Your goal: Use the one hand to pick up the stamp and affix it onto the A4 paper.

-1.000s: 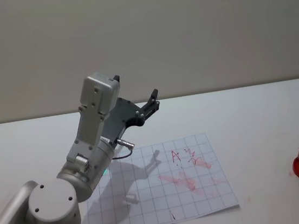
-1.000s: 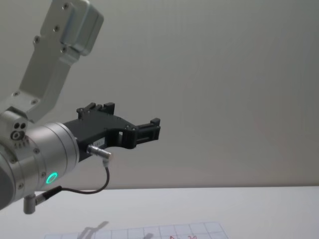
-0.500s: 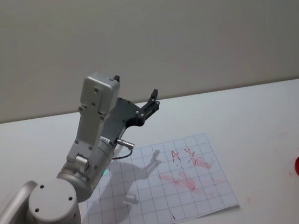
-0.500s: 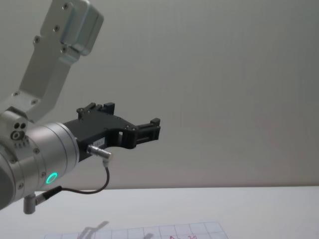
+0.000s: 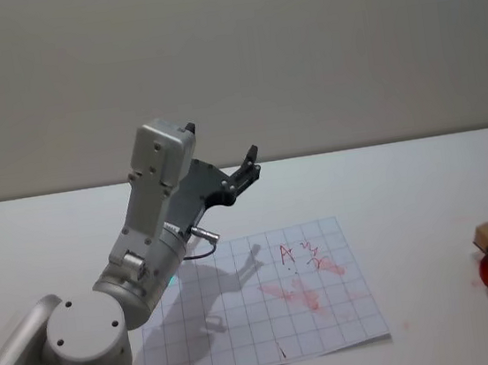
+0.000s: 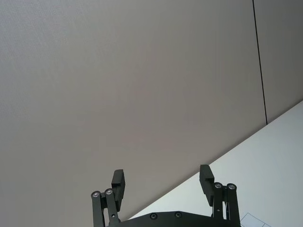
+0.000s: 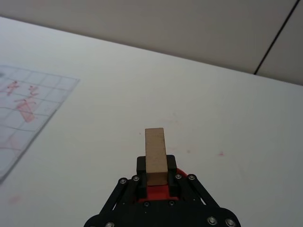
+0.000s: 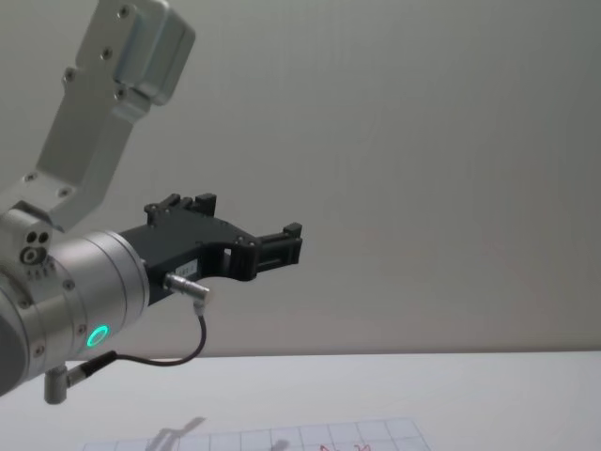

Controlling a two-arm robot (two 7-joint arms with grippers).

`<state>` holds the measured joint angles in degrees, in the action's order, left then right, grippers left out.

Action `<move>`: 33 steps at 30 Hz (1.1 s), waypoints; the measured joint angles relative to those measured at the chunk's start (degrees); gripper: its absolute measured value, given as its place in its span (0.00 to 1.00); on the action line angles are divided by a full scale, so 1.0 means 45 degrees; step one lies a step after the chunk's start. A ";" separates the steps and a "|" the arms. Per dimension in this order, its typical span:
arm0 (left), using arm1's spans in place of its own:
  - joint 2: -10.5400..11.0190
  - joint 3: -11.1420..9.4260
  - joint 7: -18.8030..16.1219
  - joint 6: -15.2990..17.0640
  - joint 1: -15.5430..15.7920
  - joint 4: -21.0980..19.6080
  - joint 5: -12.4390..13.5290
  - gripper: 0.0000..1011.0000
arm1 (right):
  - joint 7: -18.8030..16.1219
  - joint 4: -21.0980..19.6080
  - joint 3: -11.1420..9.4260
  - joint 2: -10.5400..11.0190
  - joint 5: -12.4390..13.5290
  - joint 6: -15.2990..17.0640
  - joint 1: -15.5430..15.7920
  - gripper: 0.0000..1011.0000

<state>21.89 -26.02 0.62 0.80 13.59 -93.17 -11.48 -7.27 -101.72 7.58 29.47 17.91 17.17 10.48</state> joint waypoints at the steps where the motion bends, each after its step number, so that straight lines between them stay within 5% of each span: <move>1: 0.0000 0.0000 0.0000 0.0000 0.0001 0.0000 0.0000 0.99 | -0.0129 0.0000 0.0019 -0.0049 0.0025 -0.0122 -0.0085 0.21; 17: 0.0000 0.0000 0.0001 0.0000 0.0000 0.0000 0.0000 0.99 | -0.2218 0.0085 0.0500 -0.0828 0.0359 -0.1109 -0.1206 0.21; 33: 0.0000 0.0000 0.0000 0.0000 0.0000 0.0000 0.0000 0.99 | -0.4836 0.1306 0.1428 -0.2010 0.0073 -0.1018 -0.2613 0.21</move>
<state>21.89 -26.02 0.62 0.80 13.59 -93.17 -11.48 -29.03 -95.84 14.00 20.43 18.24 12.59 -1.28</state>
